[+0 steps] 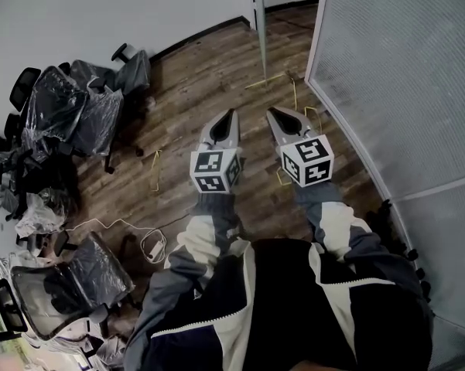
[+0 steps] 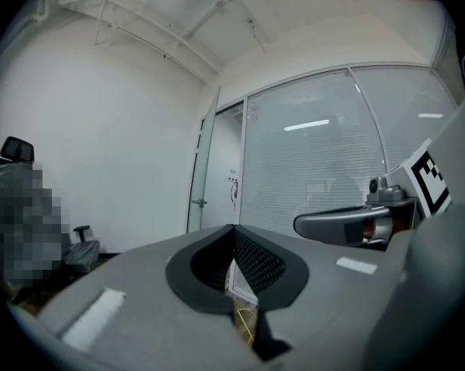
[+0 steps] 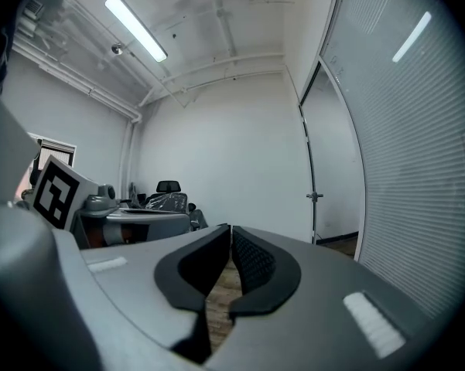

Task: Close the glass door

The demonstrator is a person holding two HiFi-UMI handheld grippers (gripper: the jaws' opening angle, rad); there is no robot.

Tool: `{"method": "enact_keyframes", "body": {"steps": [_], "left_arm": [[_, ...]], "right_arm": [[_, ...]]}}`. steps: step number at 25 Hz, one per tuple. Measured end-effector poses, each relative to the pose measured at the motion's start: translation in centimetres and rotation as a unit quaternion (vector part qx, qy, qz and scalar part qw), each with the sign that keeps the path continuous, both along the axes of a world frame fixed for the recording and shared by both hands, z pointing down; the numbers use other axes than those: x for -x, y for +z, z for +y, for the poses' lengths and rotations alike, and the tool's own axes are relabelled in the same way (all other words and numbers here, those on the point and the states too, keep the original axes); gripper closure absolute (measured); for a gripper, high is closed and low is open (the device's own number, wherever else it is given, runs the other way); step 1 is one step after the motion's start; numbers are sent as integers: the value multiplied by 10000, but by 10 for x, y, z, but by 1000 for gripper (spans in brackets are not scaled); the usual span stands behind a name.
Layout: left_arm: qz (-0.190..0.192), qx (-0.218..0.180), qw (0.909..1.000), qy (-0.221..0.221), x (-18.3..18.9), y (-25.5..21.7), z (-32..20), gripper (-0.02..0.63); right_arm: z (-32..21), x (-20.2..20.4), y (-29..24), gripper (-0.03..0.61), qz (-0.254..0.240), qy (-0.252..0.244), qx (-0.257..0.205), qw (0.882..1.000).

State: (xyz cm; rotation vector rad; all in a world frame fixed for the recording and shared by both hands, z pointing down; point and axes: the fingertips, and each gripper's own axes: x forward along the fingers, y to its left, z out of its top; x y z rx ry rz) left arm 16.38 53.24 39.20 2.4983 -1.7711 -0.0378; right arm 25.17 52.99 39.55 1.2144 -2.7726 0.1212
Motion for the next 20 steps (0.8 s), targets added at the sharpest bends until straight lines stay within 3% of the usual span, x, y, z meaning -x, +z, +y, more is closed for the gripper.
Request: {"method": "enact_keyframes", "body": {"steps": [14, 20], "left_arm": [[180, -78, 9987, 476, 131, 12, -64, 611], [228, -143, 9984, 488, 173, 14, -84, 611]], "right_arm": [[-66, 140, 3, 574, 141, 271, -105, 9995], [-83, 190, 7, 575, 269, 135, -111, 9995]]}}
